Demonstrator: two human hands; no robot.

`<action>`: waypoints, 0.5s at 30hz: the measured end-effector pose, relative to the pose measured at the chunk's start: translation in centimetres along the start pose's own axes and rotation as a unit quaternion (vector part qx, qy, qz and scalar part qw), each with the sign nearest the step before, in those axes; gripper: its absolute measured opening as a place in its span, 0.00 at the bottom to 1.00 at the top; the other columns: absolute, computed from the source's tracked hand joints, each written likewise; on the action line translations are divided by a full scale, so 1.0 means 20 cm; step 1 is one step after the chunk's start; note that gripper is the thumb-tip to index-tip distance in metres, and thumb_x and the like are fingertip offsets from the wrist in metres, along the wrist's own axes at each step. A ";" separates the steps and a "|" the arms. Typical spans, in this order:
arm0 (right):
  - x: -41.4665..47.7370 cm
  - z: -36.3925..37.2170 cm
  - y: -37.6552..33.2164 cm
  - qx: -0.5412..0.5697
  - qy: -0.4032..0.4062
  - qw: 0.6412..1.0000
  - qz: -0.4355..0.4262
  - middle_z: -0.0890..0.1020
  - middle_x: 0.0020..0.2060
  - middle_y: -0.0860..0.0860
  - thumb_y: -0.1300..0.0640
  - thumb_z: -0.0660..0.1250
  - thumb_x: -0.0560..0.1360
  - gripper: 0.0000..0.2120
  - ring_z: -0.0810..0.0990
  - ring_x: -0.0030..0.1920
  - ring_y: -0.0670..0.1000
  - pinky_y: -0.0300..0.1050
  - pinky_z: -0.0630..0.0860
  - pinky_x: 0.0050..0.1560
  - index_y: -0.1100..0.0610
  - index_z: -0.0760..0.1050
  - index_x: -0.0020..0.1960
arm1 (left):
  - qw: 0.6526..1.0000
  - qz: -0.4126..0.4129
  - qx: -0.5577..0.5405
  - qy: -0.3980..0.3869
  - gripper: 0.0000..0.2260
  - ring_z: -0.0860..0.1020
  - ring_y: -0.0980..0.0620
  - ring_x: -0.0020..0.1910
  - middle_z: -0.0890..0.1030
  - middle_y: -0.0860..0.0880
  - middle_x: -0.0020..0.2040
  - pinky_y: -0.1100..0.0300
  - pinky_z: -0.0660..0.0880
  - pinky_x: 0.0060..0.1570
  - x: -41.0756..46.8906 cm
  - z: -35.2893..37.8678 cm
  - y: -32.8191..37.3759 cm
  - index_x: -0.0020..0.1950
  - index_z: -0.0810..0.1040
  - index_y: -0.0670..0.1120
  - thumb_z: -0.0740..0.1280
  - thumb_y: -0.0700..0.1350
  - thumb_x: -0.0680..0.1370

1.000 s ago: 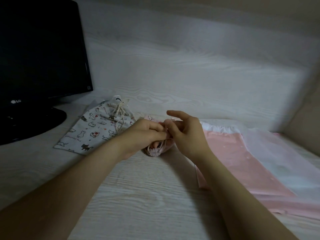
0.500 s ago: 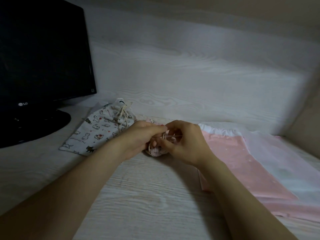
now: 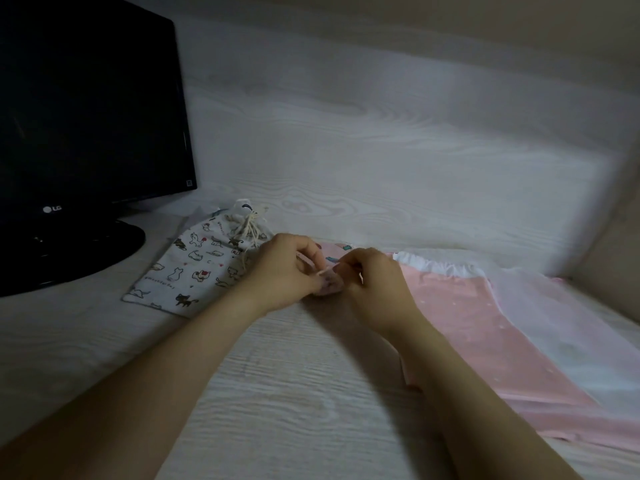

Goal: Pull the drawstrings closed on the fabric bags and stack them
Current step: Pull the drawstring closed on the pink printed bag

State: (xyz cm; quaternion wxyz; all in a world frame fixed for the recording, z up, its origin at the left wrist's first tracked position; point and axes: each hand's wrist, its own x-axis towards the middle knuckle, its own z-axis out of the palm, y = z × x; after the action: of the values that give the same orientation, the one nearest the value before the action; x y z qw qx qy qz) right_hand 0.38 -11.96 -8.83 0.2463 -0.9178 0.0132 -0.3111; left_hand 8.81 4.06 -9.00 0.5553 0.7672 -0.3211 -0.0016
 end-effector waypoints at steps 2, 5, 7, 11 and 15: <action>0.00 -0.02 -0.01 0.065 -0.010 0.997 0.049 0.78 0.30 0.44 0.63 0.66 0.79 0.12 0.75 0.31 0.40 0.33 0.65 0.33 0.56 0.79 0.37 | 0.997 0.049 0.048 0.026 0.16 0.86 0.56 0.39 0.87 0.54 0.37 0.53 0.84 0.48 0.01 0.01 -0.02 0.35 0.84 0.55 0.81 0.34 0.69; -0.01 -0.02 -0.02 0.194 -0.038 0.975 0.104 0.81 0.27 0.42 0.65 0.65 0.81 0.12 0.76 0.30 0.36 0.28 0.69 0.35 0.59 0.82 0.40 | 0.991 0.085 0.088 0.052 0.20 0.86 0.60 0.43 0.87 0.58 0.41 0.55 0.84 0.52 0.01 0.03 -0.03 0.37 0.85 0.62 0.80 0.34 0.71; -0.02 -0.01 -0.02 0.255 -0.047 0.956 0.134 0.86 0.33 0.48 0.64 0.65 0.82 0.11 0.79 0.34 0.38 0.31 0.73 0.40 0.64 0.83 0.44 | 0.991 0.093 0.089 0.044 0.16 0.86 0.59 0.43 0.87 0.57 0.41 0.54 0.84 0.51 0.01 0.04 -0.04 0.39 0.86 0.61 0.81 0.39 0.71; -0.02 -0.01 -0.02 0.310 -0.018 0.938 0.156 0.84 0.35 0.54 0.64 0.65 0.82 0.11 0.80 0.37 0.45 0.34 0.75 0.38 0.67 0.82 0.44 | 0.994 0.098 0.043 0.022 0.07 0.84 0.58 0.38 0.86 0.55 0.38 0.56 0.81 0.45 -0.01 0.04 -0.01 0.44 0.89 0.56 0.83 0.46 0.70; -0.01 -0.04 -0.03 0.340 0.014 0.929 0.143 0.87 0.38 0.55 0.67 0.66 0.81 0.09 0.84 0.38 0.45 0.34 0.78 0.41 0.66 0.83 0.44 | 0.996 0.068 0.045 0.034 0.08 0.81 0.62 0.37 0.84 0.61 0.37 0.61 0.77 0.42 -0.01 0.03 0.04 0.34 0.85 0.58 0.78 0.49 0.73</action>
State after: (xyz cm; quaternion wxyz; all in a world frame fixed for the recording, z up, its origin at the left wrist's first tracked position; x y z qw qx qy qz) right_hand -0.27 -11.80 -8.23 0.5854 -0.7628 0.0417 -0.2714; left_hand 7.98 3.54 -8.64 0.5294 0.7678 -0.3528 0.0766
